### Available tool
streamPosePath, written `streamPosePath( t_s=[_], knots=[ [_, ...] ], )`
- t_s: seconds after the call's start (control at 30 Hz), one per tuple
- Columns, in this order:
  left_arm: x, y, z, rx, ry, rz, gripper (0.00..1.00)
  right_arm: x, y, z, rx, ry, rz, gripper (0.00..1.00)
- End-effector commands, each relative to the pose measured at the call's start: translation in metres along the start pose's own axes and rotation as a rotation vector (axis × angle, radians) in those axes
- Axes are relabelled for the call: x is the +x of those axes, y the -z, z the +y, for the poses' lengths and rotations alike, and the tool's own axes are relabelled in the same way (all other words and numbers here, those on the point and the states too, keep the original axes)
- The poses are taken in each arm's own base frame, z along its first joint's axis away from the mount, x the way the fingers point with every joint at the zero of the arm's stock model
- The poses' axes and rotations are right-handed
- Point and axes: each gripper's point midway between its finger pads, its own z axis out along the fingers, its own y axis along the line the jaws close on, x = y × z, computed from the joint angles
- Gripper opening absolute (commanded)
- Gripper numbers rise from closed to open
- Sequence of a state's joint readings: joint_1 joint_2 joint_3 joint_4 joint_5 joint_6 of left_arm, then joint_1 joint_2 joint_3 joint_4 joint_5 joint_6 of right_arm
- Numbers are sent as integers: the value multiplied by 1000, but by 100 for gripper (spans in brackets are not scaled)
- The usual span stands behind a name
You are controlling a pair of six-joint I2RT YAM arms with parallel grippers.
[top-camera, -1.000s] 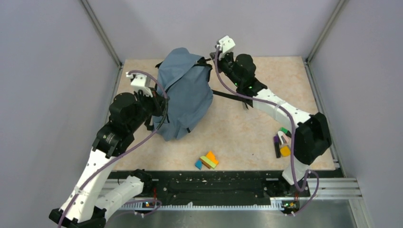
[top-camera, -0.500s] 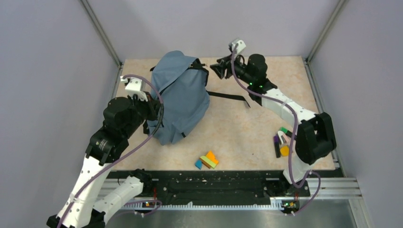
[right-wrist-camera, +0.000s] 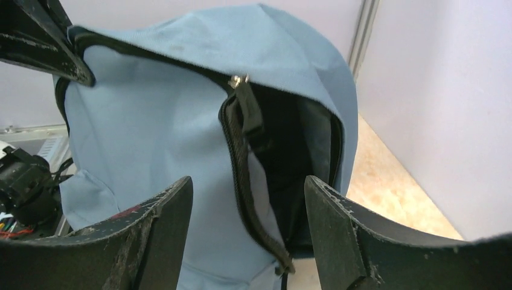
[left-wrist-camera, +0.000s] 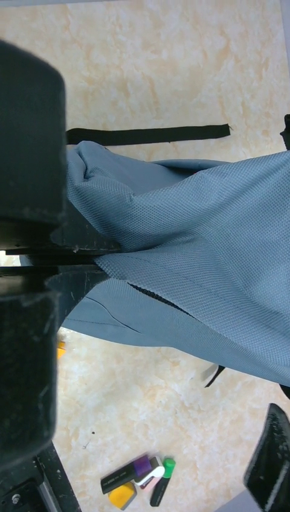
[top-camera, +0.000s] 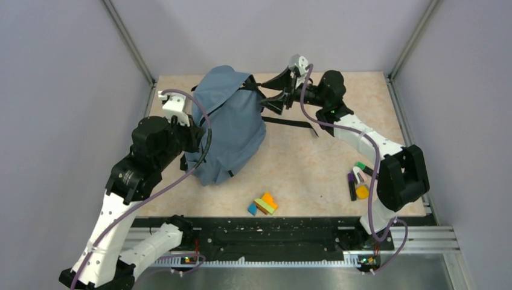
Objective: Pack the student bag
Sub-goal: Zip the student bag at the center of the board.
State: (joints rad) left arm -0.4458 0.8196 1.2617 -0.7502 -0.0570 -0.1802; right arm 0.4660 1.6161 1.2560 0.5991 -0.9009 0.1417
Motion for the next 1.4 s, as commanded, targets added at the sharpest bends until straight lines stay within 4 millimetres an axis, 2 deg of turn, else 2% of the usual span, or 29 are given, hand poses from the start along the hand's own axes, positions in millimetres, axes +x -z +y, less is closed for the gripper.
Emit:
streamPosePath(
  t_s=[0.0,0.07,0.1,0.17,0.2,0.27,0.33,0.47,0.53,0.63,0.8,1.0,1.17,1.37],
  knots=[
    [-82,26,-13,51,-18,-264,0,-23,-12,8,-123,85,-34,65],
    [-83,23,-14,50,-39,-245,3,-20,-17,18,-169,79,-24,54],
    [-85,21,-14,48,-53,-236,10,-18,-20,21,-183,73,-18,42],
    [-93,17,-14,42,-105,-226,30,-15,-25,25,-192,56,-10,11],
    [-100,15,-13,36,-138,-227,40,-12,-28,26,-194,44,-4,0],
    [-117,6,-12,17,-188,-232,57,-7,-33,25,-165,24,6,0],
    [-134,-1,-21,50,-225,-244,65,2,-40,18,-115,10,30,0],
    [-151,-22,-61,204,-282,-241,78,14,-51,-2,-11,-38,53,0],
    [-142,-37,-75,219,-350,-186,80,14,-53,-11,47,-53,46,0],
    [-114,-58,-85,160,-494,-59,82,6,-56,-21,121,-59,18,0],
    [-95,-68,-73,-5,-622,11,85,-7,-58,-32,185,-74,-43,0],
    [-73,-72,-43,-240,-727,128,89,-23,-60,-38,204,-70,-91,0],
    [-68,-67,-27,-426,-814,167,91,-25,-65,-41,200,-70,-95,0],
    [-60,-64,-18,-495,-795,200,94,-23,-64,-44,215,-62,-91,0]
  ],
)
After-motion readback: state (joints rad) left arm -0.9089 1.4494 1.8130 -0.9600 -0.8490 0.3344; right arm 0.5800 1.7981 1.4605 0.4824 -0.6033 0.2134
